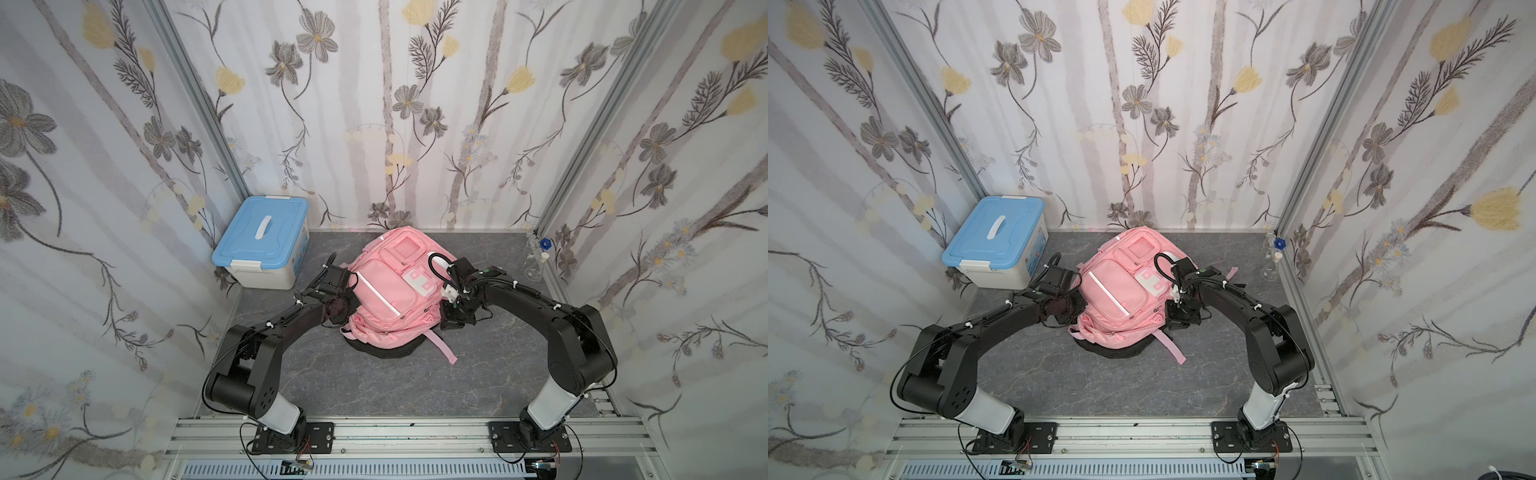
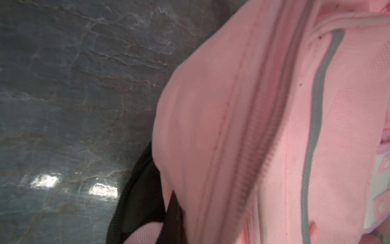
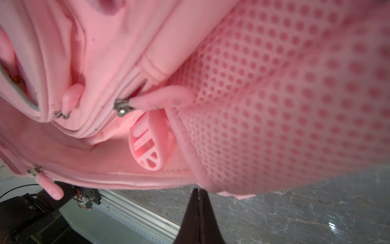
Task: Zip up the backpack
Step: Zip the zipper on the backpack.
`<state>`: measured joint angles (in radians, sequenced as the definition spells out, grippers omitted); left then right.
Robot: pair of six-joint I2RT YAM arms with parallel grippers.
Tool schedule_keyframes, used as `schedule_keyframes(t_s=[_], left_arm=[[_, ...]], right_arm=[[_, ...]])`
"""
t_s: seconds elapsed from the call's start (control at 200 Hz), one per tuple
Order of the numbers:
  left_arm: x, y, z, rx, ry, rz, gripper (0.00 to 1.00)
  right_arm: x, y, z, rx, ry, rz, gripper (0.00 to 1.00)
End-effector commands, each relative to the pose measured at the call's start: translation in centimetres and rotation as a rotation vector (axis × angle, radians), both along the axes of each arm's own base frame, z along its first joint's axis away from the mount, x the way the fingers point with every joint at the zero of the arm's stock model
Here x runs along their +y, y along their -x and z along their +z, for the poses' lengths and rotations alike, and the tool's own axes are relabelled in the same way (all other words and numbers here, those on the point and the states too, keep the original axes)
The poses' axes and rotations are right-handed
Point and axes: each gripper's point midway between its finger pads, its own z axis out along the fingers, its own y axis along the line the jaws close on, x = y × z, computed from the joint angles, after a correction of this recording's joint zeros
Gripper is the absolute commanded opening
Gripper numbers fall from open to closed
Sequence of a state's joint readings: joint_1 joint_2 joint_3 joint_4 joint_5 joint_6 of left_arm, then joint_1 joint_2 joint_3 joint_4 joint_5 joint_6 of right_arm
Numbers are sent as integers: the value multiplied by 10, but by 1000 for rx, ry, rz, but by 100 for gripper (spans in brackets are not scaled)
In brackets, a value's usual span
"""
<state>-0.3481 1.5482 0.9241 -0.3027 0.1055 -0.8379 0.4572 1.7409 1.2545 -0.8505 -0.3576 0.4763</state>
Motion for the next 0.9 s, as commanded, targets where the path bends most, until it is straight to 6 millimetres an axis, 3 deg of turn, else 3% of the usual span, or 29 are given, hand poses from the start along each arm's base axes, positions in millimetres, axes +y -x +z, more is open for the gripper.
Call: schedule_keyframes(t_s=[0.0,0.26,0.43,0.649,0.689,0.724,0.764,0.829,0.894], left_arm=[[7,2,1,-5,-30,28,0],[2,12,1,1,-37,19,0],[-20,23,-4,20,-32,-25,0],[-58,34,-14,58,-23,-111,0],[-62,35,-13,64,-29,-124,16],[-62,35,-13,71,-40,-124,36],[-62,35,-12,70,-42,-127,50],[-59,35,-8,61,-50,-117,69],[-55,36,-4,48,-60,-108,81]], right_arm=[[3,-25,-7,-43,3,-47,0],[3,-85,-30,-85,28,-135,5],[3,-132,-16,-151,-8,-178,11],[25,-182,8,-244,-80,-142,15],[27,-187,9,-247,-86,-129,16],[28,-189,10,-246,-84,-115,18],[27,-189,11,-243,-77,-101,21],[20,-188,18,-268,-52,-90,25],[14,-183,27,-296,-31,-77,33]])
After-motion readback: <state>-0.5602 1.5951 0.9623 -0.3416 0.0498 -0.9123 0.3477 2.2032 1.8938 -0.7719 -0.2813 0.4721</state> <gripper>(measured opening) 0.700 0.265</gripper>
